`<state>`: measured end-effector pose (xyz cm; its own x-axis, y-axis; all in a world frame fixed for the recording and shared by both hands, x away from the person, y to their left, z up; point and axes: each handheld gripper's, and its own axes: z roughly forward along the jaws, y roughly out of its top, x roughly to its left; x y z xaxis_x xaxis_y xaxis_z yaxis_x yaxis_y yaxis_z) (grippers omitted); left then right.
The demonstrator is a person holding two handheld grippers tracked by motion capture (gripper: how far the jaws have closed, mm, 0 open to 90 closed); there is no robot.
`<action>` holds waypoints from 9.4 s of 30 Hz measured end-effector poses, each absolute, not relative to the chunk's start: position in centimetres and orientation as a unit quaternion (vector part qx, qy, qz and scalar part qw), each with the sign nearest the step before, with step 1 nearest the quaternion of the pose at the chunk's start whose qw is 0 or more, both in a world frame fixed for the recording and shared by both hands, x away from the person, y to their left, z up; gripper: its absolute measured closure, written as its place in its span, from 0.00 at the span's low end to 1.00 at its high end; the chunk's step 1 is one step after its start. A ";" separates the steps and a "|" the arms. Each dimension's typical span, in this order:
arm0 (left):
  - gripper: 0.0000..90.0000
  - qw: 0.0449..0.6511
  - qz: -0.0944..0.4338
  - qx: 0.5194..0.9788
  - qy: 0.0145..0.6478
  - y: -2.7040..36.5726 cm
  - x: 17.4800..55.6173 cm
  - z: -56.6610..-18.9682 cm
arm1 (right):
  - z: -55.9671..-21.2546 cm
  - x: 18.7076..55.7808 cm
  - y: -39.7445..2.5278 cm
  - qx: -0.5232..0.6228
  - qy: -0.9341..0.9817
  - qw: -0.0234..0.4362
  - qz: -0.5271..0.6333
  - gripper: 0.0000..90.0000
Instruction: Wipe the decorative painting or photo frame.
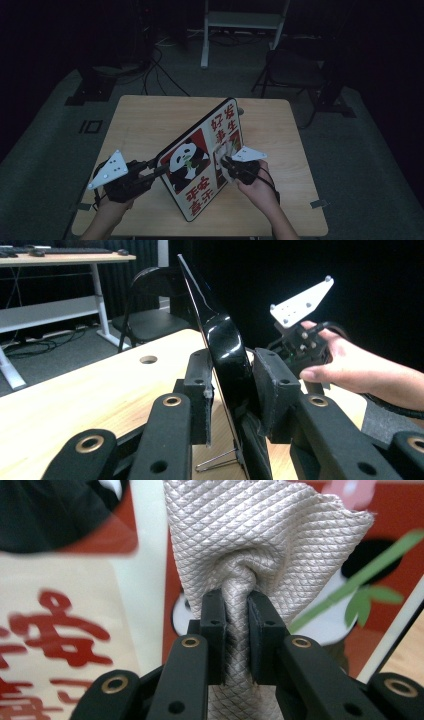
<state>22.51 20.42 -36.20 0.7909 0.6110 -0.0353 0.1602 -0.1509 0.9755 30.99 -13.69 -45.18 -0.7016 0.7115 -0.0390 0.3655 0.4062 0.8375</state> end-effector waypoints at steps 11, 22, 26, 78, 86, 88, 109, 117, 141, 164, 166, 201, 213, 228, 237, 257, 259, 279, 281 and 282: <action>0.79 0.596 0.189 0.735 0.263 20.4 22.5 -36.2 | -47.8 30.9 -14.3 0.346 0.826 0.183 0.405 0.88; 0.79 0.598 0.188 0.733 0.264 20.4 22.5 -36.2 | -50.2 30.9 -14.7 0.360 0.837 0.163 0.379 0.88; 0.79 0.598 0.190 0.732 0.265 20.4 22.5 -36.2 | -51.7 30.9 -14.9 0.370 0.841 0.150 0.365 0.88; 0.80 0.594 0.190 0.735 0.266 20.5 22.7 -36.4 | -32.2 30.2 -8.7 0.247 0.757 0.255 0.549 0.88; 0.80 0.593 0.191 0.735 0.266 20.6 22.7 -36.5 | -33.5 30.5 -8.5 0.252 0.766 0.251 0.536 0.88; 0.80 0.593 0.192 0.735 0.267 20.5 22.7 -36.5 | -33.9 30.5 -8.6 0.252 0.769 0.250 0.532 0.89; 0.80 0.593 0.194 0.735 0.267 20.5 22.6 -36.5 | -40.1 29.8 -10.4 0.285 0.792 0.213 0.496 0.89; 0.80 0.592 0.193 0.736 0.266 20.4 22.6 -36.5 | -42.4 29.6 -11.1 0.301 0.798 0.195 0.485 0.88; 0.79 0.592 0.192 0.736 0.264 20.4 22.5 -36.4 | -48.8 29.2 -12.7 0.338 0.830 0.158 0.414 0.89; 0.80 0.596 0.190 0.733 0.267 20.5 22.7 -36.5 | -53.0 29.2 -13.4 0.360 0.856 0.128 0.349 0.89; 0.80 0.596 0.190 0.733 0.267 20.5 22.6 -36.5 | -52.4 29.1 -13.5 0.361 0.853 0.128 0.354 0.89; 0.81 0.594 0.195 0.731 0.272 20.3 22.6 -36.5 | -33.6 28.5 -9.7 0.251 0.760 0.236 0.551 0.88; 0.81 0.596 0.192 0.731 0.270 20.4 22.7 -36.5 | -33.1 29.3 -7.2 0.234 0.770 0.237 0.544 0.88; 0.80 0.595 0.193 0.731 0.272 20.5 22.8 -36.6 | -35.6 29.1 -7.7 0.242 0.782 0.231 0.526 0.88; 0.80 0.595 0.195 0.731 0.271 20.4 22.7 -36.6 | -37.1 28.9 -8.1 0.249 0.788 0.228 0.514 0.88; 0.80 0.596 0.195 0.731 0.269 20.4 22.6 -36.6 | -41.6 28.5 -9.5 0.277 0.808 0.196 0.482 0.88; 0.80 0.596 0.195 0.731 0.269 20.4 22.6 -36.6 | -42.0 28.5 -9.7 0.278 0.810 0.194 0.478 0.88; 0.80 0.596 0.194 0.732 0.268 20.3 22.6 -36.5 | -46.7 28.0 -10.8 0.301 0.836 0.165 0.427 0.88; 0.80 0.596 0.194 0.732 0.269 20.3 22.6 -36.6 | -47.1 28.0 -10.8 0.304 0.839 0.161 0.421 0.88; 0.80 0.596 0.193 0.731 0.268 20.3 22.6 -36.6 | -47.3 28.0 -10.9 0.306 0.839 0.159 0.420 0.88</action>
<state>22.58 20.32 -36.56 0.7814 0.6229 -0.0374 0.1619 -0.1446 0.9762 27.98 -10.88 -47.34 -0.7617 0.6479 -0.0088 0.3808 0.4586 0.8029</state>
